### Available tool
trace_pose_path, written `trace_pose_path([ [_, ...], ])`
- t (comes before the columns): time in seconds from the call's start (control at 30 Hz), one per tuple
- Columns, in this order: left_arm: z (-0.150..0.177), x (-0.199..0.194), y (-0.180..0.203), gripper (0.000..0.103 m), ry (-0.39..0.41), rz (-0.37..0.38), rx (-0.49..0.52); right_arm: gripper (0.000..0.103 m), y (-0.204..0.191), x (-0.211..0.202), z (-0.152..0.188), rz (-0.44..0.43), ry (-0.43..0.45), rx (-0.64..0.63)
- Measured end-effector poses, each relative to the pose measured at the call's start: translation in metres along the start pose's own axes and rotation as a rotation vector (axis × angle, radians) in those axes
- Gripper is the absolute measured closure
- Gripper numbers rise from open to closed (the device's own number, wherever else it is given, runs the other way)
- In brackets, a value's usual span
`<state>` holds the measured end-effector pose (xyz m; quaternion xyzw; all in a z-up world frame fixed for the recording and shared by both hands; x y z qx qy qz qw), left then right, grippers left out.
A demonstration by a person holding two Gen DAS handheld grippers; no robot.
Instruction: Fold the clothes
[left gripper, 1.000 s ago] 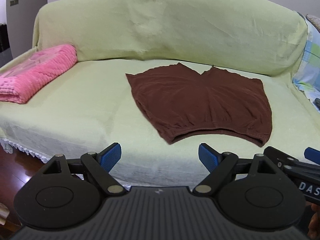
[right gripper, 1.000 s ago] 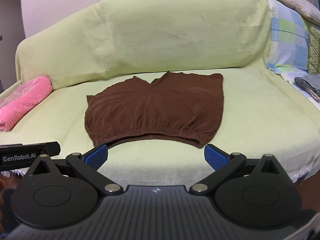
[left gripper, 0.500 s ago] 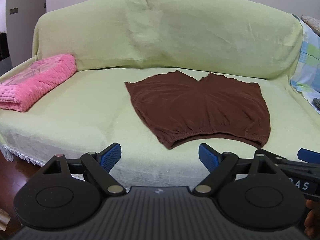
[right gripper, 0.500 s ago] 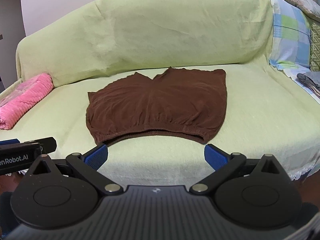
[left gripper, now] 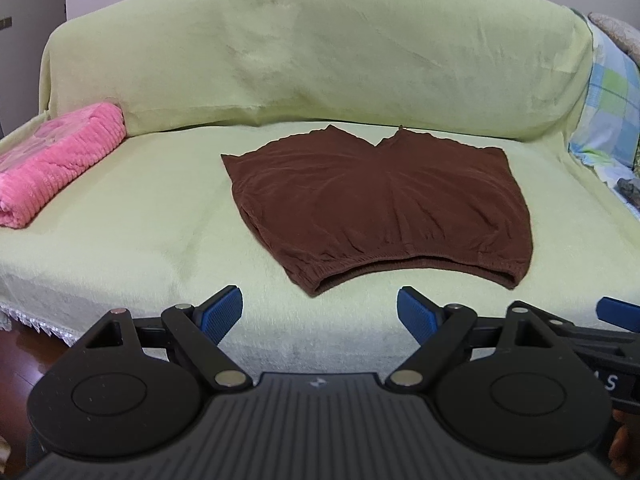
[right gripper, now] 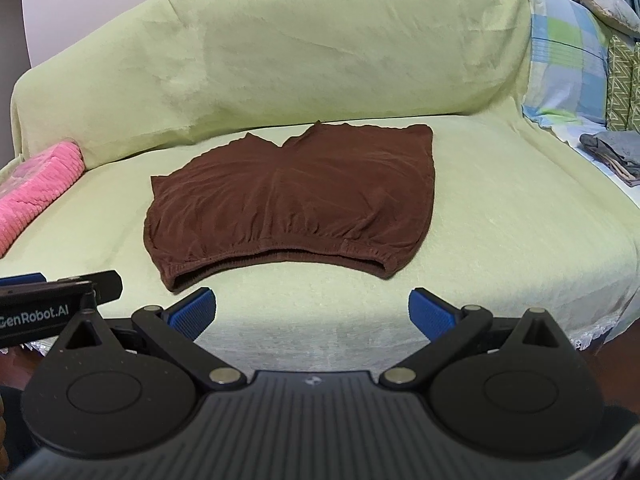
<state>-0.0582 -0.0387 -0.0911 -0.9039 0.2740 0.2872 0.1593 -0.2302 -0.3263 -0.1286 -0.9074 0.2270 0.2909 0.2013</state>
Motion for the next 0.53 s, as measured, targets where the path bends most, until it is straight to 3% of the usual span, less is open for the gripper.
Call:
trace_pose_path([
  [0.33,-0.009,0.017,0.009,0.016,0.008,0.051,-0.001,0.002,0.02,0.01,-0.003,0.045,-0.008,0.03],
  [0.53,-0.022,0.015,0.012,0.016,0.052,0.036,0.001,0.002,0.026,0.012,-0.009,0.05,0.0,0.037],
])
Point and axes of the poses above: each gripper's, at about its wrist camera, not at the fingertips, and x roughly the way its jaws point, y to its right, z to its underside, the point moved 6 cm from there along x, roughly the way its jaws point, and after that the axes turned 8 degrees about x, right-handed, at the moved point
